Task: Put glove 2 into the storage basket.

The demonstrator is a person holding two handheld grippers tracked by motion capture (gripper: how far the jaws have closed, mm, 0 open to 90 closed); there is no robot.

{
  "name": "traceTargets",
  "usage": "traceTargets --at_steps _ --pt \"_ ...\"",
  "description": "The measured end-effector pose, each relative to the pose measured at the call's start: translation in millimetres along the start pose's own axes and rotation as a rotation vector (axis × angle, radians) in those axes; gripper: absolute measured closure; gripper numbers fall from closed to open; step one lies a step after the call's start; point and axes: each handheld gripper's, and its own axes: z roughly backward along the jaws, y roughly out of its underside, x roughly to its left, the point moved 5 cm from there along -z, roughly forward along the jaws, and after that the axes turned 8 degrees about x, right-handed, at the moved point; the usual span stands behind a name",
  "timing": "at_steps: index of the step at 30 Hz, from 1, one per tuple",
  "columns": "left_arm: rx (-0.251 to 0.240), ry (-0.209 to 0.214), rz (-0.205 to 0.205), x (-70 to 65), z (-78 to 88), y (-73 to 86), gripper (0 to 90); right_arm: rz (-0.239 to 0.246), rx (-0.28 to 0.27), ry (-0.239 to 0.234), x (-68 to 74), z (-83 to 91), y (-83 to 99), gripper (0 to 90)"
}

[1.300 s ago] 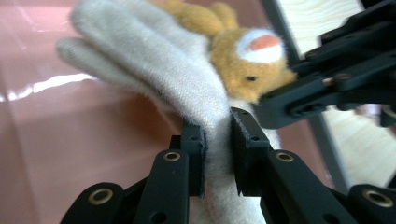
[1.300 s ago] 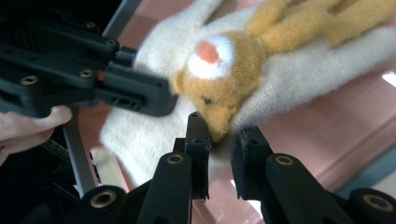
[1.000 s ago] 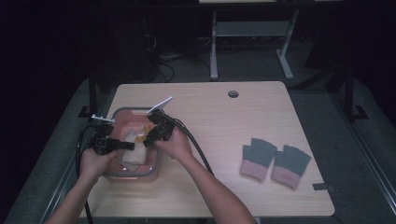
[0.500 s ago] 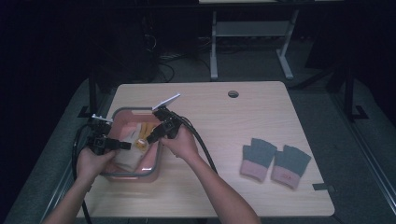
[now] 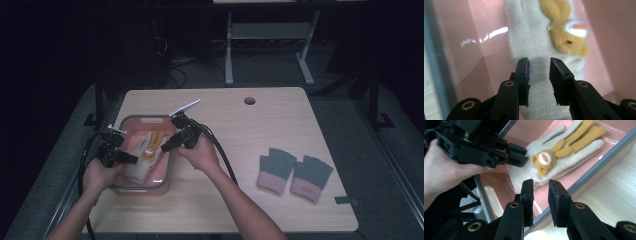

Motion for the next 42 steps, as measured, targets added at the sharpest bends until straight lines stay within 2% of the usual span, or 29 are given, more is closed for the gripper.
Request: traceTargets --at_steps 4,9,13,15,16,17,18,19,20,22,30,42 --pt "0.033 -0.013 -0.008 -0.8 -5.9 -2.2 68.2 0.0 -0.008 -0.003 -1.0 3.5 1.3 73.7" --pt "0.041 -0.01 -0.009 -1.0 -5.7 -3.3 67.8 0.004 -0.012 -0.009 -2.2 6.5 2.9 73.2" --pt "0.014 0.0 -0.001 -1.5 -1.0 -3.9 65.5 0.008 -0.013 -0.016 -3.8 8.6 3.9 72.9" --pt "-0.035 0.001 -0.01 -3.0 3.5 -5.2 65.3 0.007 -0.016 -0.015 -6.4 9.7 4.6 72.5" --pt "-0.078 0.0 -0.019 -4.5 9.2 -6.3 63.0 0.013 -0.024 -0.032 -8.3 11.8 5.2 71.6" --pt "-0.099 -0.002 -0.024 -4.9 12.1 -6.8 62.6 0.009 -0.027 -0.035 -9.3 12.9 5.3 71.4" --pt "-0.099 -0.002 -0.024 -4.9 12.1 -6.8 62.6 0.012 -0.029 -0.036 -10.5 14.3 5.4 71.3" --pt "-0.131 0.005 -0.023 -7.6 17.7 -8.2 61.7 0.012 -0.032 -0.036 -11.5 15.7 5.7 71.2" --pt "-0.131 0.005 -0.023 -7.6 17.7 -8.2 61.1 0.012 -0.032 -0.036 -11.5 15.7 5.7 71.2" --pt "-0.175 0.027 -0.023 -11.9 25.2 -10.5 60.0 0.014 -0.034 -0.041 -14.3 20.0 7.2 70.3" --pt "-0.207 0.075 -0.028 -21.8 33.3 -13.0 56.7 0.01 -0.047 -0.033 -23.1 30.5 14.3 67.8" --pt "-0.252 0.126 -0.061 -44.1 44.1 -21.2 53.9 0.003 -0.078 -0.01 -35.7 52.8 25.3 65.2"
